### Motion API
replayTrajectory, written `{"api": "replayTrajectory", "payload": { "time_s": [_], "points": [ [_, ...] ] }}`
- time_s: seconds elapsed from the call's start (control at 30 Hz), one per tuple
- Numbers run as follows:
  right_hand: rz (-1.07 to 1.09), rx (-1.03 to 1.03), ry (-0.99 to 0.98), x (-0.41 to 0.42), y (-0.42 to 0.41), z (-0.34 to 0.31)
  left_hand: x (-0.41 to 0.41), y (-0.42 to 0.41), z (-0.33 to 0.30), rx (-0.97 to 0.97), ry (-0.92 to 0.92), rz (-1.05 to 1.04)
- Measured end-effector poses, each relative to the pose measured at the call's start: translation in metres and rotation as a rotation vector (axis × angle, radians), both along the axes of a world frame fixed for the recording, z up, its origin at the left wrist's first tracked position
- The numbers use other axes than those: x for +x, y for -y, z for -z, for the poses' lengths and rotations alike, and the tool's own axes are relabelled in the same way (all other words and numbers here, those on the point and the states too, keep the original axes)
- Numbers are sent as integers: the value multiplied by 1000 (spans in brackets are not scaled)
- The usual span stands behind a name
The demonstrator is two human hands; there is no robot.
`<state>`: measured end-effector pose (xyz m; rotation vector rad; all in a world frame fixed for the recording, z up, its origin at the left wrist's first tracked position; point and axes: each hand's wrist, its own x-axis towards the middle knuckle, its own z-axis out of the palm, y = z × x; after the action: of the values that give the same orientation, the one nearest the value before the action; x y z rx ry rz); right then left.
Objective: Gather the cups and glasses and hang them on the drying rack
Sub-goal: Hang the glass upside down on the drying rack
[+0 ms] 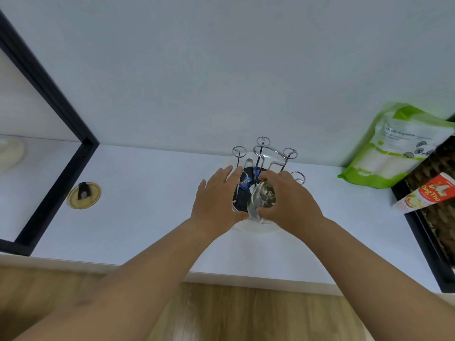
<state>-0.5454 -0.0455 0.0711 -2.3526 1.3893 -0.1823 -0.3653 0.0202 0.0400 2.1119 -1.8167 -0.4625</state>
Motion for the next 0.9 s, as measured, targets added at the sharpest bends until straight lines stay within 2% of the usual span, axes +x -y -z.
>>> {"api": "replayTrajectory", "payload": {
  "time_s": [0.17,0.63,0.7,0.8,0.9],
  "points": [
    [-5,7,-63,-1,0,7,0,0,3,-12,-1,-1],
    [29,34,-30,-6,7,14,-8,-8,0,-102,-6,-9],
    [34,29,-39,-12,11,13,-12,-10,-3,-140,32,1],
    [38,25,-49,-21,15,12,-17,-13,-9,-231,186,32],
    [40,14,-47,-28,18,10,-15,-11,-12,-290,219,56]
  ]
}}
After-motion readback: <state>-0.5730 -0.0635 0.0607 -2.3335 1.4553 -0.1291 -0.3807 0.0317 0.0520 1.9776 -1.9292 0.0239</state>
